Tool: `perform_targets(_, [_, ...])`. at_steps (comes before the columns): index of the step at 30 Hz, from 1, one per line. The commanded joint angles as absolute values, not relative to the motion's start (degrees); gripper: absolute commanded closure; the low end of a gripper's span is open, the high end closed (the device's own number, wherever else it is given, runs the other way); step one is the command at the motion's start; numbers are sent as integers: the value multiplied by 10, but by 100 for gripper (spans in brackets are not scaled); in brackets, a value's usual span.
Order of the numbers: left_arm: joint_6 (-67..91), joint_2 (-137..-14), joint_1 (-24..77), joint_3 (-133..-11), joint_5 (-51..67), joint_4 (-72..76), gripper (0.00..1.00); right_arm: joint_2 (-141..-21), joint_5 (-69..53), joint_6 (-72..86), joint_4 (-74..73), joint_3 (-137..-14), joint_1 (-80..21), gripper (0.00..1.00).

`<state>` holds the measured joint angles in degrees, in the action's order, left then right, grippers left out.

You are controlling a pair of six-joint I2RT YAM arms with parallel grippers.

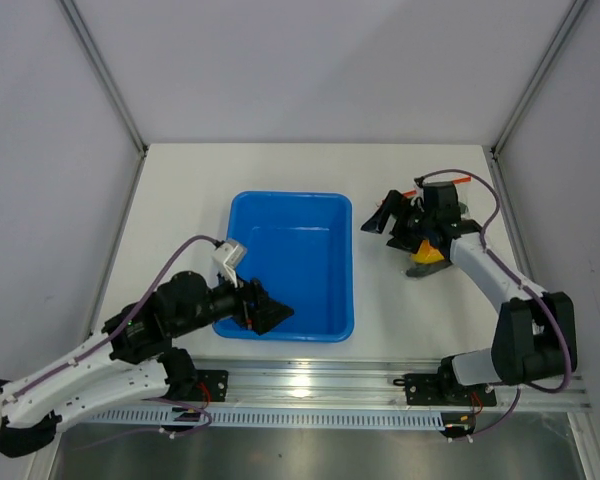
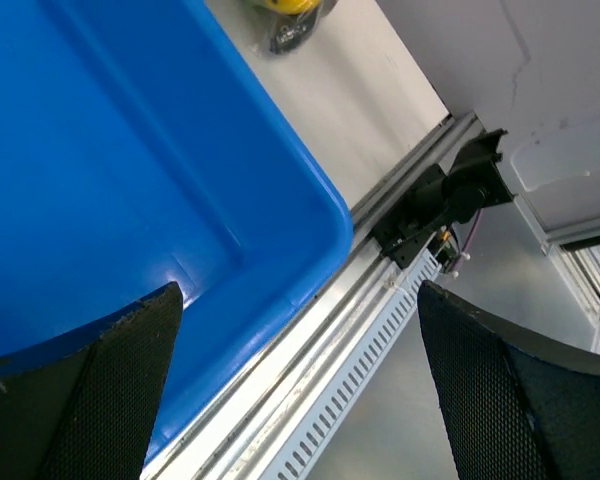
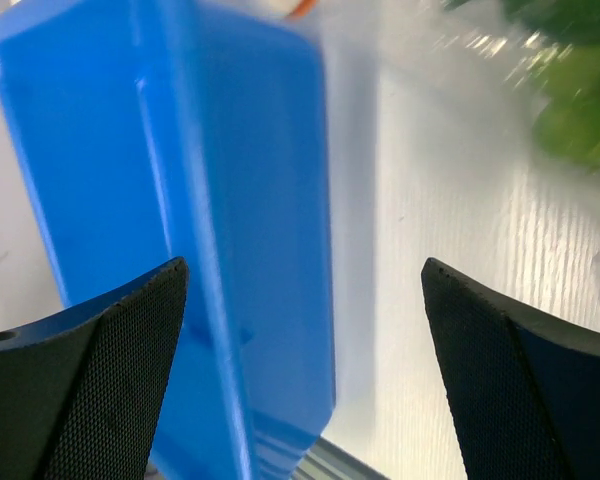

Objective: Place the food in the zip-top bag and seal the zipper
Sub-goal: Reset both arms

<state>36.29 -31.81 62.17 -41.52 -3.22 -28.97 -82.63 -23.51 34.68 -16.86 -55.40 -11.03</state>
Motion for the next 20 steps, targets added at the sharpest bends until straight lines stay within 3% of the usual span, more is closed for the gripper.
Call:
perform_targets(1, [331,-347,516,-392,99,-219,1,-739,-218,324,-190,-546,-127,1])
perform_targets(4, [326,-395,436,-396,161,-189,1,-682,-187,323,-213,-526,-139,1])
perform_targets(10, [296,-434,373,-427,176,-158,1,-600,-119,345,-307,-489,-157,1])
perform_targets(20, [384,-433,205,-343,356,-19,1,-420,-132,393,-273,-356,-161,1])
